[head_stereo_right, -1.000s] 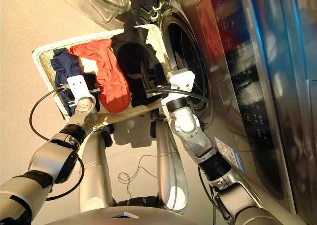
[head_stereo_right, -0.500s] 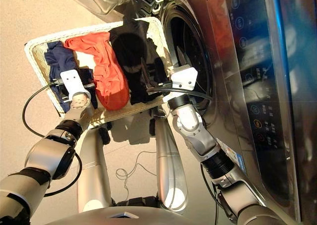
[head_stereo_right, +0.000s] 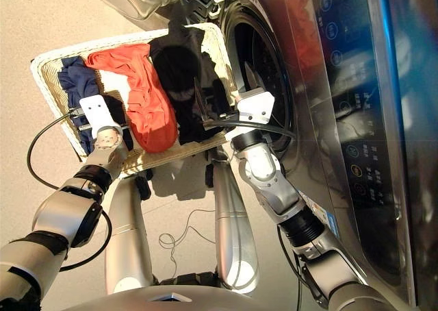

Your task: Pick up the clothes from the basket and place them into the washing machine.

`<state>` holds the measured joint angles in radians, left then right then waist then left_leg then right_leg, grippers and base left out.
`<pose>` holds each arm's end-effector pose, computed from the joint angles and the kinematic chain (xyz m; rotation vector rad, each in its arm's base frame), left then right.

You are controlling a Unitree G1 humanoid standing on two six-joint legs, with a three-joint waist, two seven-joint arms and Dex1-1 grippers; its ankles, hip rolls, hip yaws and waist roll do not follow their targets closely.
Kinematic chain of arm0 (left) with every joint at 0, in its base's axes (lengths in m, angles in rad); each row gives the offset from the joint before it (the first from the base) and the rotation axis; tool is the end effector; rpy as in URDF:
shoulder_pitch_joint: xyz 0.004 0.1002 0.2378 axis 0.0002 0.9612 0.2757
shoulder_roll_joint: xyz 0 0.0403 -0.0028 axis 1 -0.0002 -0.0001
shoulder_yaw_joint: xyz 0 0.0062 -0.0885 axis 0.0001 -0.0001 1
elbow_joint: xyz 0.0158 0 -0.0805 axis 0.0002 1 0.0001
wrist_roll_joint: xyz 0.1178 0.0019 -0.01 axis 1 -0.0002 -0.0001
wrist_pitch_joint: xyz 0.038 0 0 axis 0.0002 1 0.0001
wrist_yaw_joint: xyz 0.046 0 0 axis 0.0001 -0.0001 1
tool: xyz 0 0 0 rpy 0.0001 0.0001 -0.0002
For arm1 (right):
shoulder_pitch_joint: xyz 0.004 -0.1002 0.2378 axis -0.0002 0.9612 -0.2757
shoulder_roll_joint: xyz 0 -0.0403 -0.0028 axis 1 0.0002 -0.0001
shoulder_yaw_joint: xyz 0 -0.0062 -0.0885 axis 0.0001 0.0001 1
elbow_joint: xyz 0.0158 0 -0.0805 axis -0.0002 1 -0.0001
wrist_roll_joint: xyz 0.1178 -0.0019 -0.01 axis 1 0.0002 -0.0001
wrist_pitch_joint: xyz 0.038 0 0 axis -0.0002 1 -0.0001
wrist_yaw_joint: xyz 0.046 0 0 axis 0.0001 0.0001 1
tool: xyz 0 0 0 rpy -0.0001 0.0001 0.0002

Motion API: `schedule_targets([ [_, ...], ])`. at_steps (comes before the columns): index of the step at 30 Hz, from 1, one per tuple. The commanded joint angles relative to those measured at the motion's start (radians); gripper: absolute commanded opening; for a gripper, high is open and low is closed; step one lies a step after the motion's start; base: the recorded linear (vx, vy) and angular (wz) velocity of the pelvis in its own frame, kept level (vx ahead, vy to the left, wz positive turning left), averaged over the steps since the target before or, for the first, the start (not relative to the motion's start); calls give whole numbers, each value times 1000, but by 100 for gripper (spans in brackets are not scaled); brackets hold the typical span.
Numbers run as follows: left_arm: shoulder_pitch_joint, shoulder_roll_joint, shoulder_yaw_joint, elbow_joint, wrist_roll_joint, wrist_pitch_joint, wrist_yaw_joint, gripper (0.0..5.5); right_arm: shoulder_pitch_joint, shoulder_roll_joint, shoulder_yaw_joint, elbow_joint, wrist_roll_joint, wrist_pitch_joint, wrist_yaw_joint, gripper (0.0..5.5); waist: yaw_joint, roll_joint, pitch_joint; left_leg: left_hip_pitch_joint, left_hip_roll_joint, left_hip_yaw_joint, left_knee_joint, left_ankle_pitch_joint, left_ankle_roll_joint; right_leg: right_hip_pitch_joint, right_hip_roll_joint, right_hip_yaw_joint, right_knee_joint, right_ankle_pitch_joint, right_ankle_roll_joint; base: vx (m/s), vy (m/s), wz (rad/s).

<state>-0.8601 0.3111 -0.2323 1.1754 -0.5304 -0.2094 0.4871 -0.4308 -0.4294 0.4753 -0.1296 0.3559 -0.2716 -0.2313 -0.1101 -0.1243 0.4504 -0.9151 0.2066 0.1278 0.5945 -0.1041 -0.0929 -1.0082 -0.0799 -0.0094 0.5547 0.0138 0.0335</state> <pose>0.3427 0.1869 0.0838 0.0004 0.1246 0.5267 0.2491 -0.0946 0.1625 0.0054 -0.6064 0.3859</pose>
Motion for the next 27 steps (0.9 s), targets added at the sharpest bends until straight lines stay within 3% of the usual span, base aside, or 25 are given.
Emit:
schedule_targets([
  [1, 35, -11, -5, 36, 1, -17, 9, 0, 42, -9, -4, -96, 43, -85, 15, 550, -6, 26, -82, -13, 23, -80, -21, 34, -20, 45, -43, 62, -11, -32, 107, 0, 0, 0],
  [7, 85, -41, -20, -61, -2, -51, 9, 0, 43, -8, -6, -73, 59, -76, 17, 550, 6, 36, -82, 20, 9, -75, -62, 47, -19, 72, -50, 62, -37, -21, 108, 0, 0, 0],
  [12, 236, -20, -71, -442, 111, -113, 21, 0, 35, -24, -4, -31, 123, -48, 61, 550, 34, 44, -48, 102, -23, -54, -162, 83, -21, 152, -62, 60, -127, 15, 114, 0, 0, 0],
  [16, 362, 21, -48, -702, 171, -152, -23, 0, 19, -62, -14, -7, 136, -22, 114, 550, 57, 48, -15, 189, -53, -42, -260, 118, -23, 231, -76, 52, -209, 43, 126, 0, 0, 0],
  [21, 452, 47, -12, -952, 168, -199, -100, 0, 9, -60, -50, 27, 144, 0, 119, 550, 78, 64, -5, 283, -93, -27, -373, 151, -24, 322, -96, 50, -312, 76, 136, 42, 22, 67],
  [27, 496, 77, 8, -1142, 164, -206, -177, 0, -21, -58, -41, 44, 91, 51, 150, 550, 94, 79, -8, 323, -117, -15, -428, 173, -21, 364, -115, 50, -368, 99, 146, 6, 9, 3],
])
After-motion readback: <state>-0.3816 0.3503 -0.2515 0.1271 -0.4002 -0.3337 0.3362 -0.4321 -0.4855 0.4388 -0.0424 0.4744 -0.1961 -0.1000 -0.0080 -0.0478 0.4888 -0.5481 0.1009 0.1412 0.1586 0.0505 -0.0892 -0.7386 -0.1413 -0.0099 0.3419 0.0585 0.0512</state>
